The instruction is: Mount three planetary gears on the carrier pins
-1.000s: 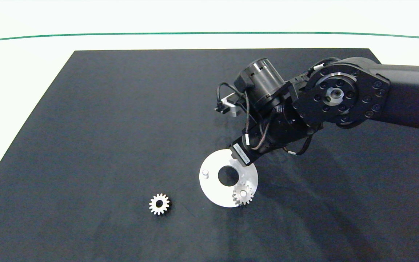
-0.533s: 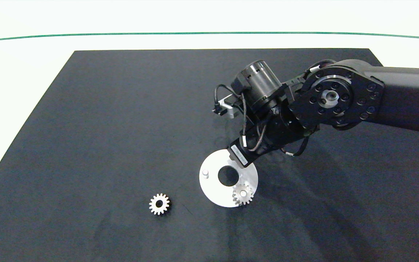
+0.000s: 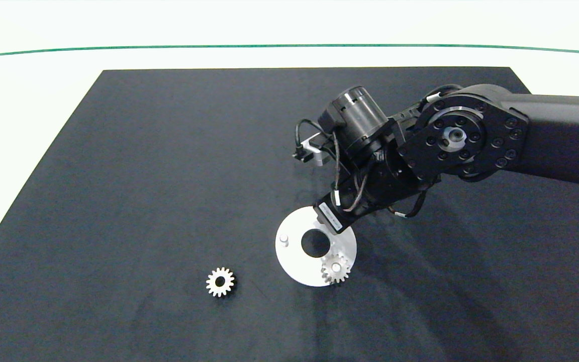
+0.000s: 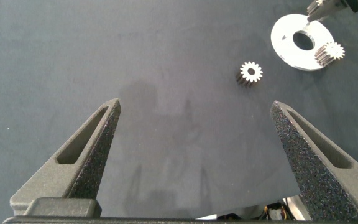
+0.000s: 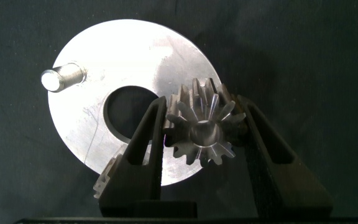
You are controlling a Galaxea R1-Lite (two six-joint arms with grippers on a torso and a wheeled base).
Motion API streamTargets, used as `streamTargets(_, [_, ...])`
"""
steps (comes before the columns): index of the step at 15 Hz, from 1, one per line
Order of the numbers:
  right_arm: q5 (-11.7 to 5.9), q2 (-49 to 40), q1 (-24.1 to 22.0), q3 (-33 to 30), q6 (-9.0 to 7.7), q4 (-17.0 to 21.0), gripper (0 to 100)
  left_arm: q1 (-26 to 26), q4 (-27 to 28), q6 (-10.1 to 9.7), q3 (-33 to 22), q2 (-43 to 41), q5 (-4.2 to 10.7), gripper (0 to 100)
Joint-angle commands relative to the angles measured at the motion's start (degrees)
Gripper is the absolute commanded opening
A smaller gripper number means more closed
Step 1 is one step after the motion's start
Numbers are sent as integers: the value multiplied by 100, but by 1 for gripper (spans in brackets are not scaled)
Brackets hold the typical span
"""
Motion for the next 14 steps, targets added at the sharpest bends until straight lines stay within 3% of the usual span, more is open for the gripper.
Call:
streamTargets(1, [-5, 6, -7, 27, -4, 27, 16, 1, 13, 0, -10, -12, -1, 100])
streamTargets(11, [-5, 85, -16, -35, -4, 0, 16, 1, 13, 0, -10, -3, -1, 100])
streamTargets(12, [-14, 76, -25, -35, -4, 0, 100, 1, 5, 0, -10, -3, -1, 100])
streamTargets(14, [-14, 76, -16, -35, -4, 0, 100, 1, 5, 0, -19, -3, -1, 100])
